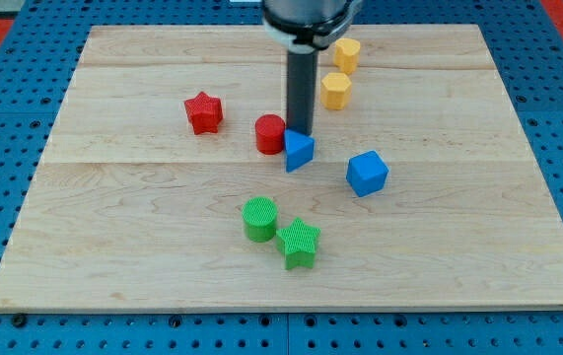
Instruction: Move the red star up slightly
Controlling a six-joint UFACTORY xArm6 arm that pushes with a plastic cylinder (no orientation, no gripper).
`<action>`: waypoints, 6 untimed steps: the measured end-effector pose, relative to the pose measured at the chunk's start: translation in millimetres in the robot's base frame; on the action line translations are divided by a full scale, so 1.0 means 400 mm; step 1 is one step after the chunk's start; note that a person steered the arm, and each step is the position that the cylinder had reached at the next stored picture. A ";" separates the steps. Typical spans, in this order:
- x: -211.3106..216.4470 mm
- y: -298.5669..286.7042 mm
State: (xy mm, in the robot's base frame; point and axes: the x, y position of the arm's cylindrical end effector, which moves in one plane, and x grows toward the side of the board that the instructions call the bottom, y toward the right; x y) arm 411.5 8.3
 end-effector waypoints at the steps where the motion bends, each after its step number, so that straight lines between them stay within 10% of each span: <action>1: 0.084 -0.032; 6: -0.008 -0.153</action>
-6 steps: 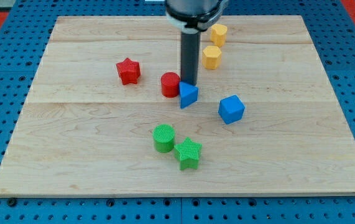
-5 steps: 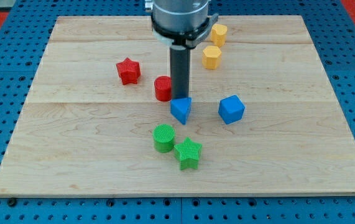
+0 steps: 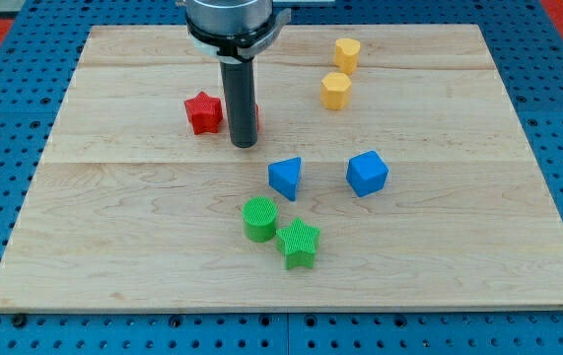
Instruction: Move the red star up slightly
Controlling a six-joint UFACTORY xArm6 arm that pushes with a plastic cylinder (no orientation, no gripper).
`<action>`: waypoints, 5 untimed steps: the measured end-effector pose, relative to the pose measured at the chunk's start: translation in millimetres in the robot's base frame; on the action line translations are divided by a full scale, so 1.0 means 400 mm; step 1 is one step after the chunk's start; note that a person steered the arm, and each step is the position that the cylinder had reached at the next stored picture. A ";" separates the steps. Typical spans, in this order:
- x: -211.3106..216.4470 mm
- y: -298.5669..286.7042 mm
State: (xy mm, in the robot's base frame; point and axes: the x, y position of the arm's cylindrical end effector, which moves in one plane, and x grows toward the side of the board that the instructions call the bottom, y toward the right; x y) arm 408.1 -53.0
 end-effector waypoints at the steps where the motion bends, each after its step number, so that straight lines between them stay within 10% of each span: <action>1: -0.023 -0.089; 3: -0.133 -0.151; 5: -0.004 -0.119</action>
